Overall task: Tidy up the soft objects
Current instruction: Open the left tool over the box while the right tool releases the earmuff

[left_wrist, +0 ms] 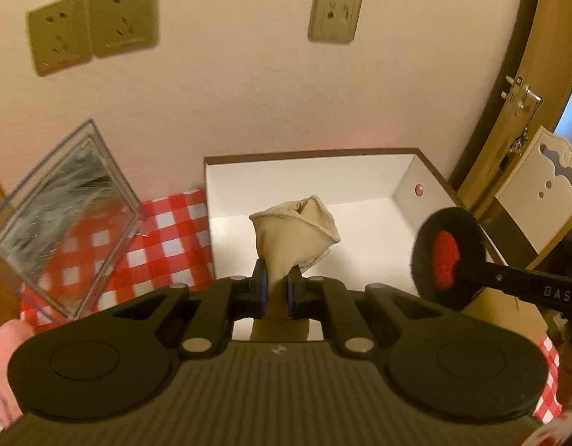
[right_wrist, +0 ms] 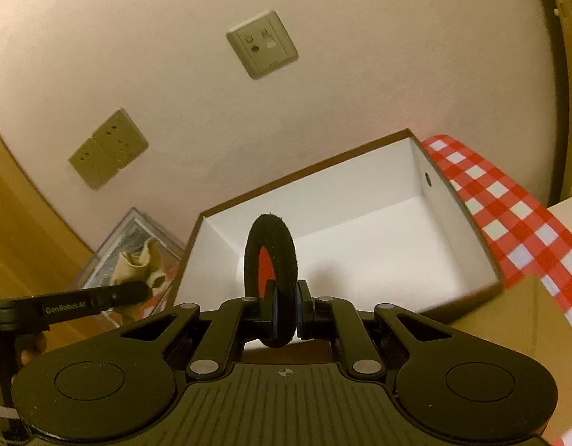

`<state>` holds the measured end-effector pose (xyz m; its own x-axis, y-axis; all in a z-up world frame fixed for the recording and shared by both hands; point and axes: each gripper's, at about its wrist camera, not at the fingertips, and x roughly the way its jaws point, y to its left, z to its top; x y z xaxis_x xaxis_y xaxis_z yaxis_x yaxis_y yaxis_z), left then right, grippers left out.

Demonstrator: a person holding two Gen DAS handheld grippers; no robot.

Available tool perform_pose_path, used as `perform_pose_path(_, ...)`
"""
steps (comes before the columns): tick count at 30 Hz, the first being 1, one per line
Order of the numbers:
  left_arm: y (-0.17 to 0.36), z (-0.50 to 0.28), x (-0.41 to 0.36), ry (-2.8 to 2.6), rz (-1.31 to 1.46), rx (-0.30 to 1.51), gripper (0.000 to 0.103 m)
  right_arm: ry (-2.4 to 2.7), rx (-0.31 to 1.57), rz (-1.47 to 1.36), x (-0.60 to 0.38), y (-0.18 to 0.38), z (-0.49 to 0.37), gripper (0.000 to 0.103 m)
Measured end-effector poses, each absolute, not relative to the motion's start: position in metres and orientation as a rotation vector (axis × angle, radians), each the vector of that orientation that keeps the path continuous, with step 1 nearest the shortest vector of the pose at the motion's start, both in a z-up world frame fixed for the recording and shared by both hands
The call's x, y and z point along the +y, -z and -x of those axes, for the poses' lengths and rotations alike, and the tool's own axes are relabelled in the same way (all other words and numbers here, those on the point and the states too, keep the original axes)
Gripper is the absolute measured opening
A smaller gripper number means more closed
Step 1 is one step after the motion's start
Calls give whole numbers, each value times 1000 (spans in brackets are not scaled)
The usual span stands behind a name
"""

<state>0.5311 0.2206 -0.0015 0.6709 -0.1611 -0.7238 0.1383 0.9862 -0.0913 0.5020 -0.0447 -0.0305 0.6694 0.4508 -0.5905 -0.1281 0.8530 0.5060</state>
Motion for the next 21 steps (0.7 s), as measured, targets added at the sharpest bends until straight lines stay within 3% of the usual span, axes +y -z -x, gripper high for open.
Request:
perform_pose_path(6, 24, -562, 216, 164, 41, 868, 22, -301, 787, -438, -34, 47, -535, 9)
perform_pose_path(7, 27, -566, 216, 161, 48, 877, 26, -293, 797, -435, -33, 49, -539, 14)
perform_pose_path(9, 32, -571, 217, 153, 58, 888, 34, -275, 821, -443, -31, 56, -549, 38)
perform_pose_path(10, 34, -573, 217, 146, 57, 892, 38, -276, 820, -455, -32, 58, -550, 56)
perform_pose_path(11, 34, -573, 218, 143, 55, 893, 39, -277, 812, -466, -33, 59, -551, 60)
perform_pose_path(21, 19, -551, 239, 103, 83, 865, 42, -294, 821, -433, -39, 52, -534, 60)
